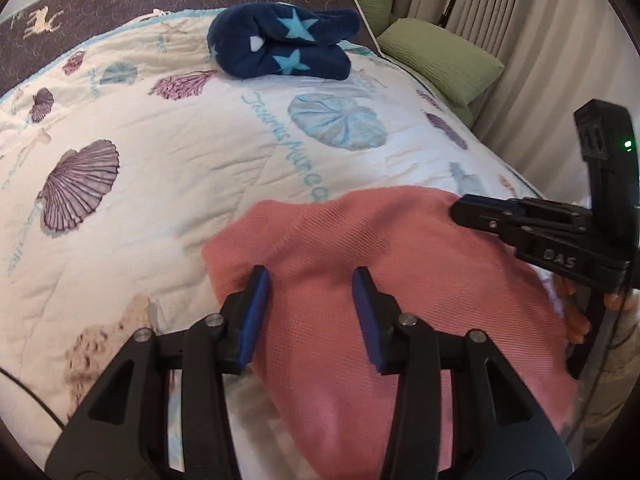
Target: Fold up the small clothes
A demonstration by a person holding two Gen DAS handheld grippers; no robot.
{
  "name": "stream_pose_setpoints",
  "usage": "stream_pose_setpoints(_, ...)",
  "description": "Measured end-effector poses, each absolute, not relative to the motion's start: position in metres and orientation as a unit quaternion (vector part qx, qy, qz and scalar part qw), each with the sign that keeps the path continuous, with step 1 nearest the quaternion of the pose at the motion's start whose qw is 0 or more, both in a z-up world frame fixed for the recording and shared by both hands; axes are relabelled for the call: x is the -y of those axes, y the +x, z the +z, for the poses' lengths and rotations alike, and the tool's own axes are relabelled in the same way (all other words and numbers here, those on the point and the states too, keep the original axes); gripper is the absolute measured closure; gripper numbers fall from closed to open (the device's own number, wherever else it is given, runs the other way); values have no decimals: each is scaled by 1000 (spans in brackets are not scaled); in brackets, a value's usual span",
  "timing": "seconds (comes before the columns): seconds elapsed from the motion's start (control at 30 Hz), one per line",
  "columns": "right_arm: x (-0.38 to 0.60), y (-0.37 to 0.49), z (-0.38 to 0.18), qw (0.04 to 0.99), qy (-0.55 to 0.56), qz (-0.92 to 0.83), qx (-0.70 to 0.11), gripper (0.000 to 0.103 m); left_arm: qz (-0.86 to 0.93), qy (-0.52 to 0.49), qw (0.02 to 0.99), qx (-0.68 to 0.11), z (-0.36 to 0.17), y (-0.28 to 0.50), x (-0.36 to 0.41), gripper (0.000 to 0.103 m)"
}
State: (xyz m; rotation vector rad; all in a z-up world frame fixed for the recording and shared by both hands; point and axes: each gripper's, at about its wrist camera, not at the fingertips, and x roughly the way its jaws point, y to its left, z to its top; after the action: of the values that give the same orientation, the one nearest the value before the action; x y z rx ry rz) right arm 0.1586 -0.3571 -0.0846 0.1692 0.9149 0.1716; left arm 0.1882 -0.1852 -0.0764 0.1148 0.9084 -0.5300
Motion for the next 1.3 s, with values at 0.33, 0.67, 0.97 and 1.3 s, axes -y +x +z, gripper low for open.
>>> stream_pose_setpoints(0.33,371,133,-70,900,94,75,-420,83,-251,15,881,-401,-51,165,158,54)
stream_pose_setpoints(0.67,373,33,-55,901,80,86,-417,83,-303,-17,856,-419,-53,75,121,41)
stream_pose_setpoints(0.97,346,-38,-43,909,55,105,-400,73,-328,31,843,-426,-66,-16,113,41)
stream_pose_setpoints(1.3,235,-89,-59,878,52,283,-384,66,-223,7,891,-395,-49,-24,64,41)
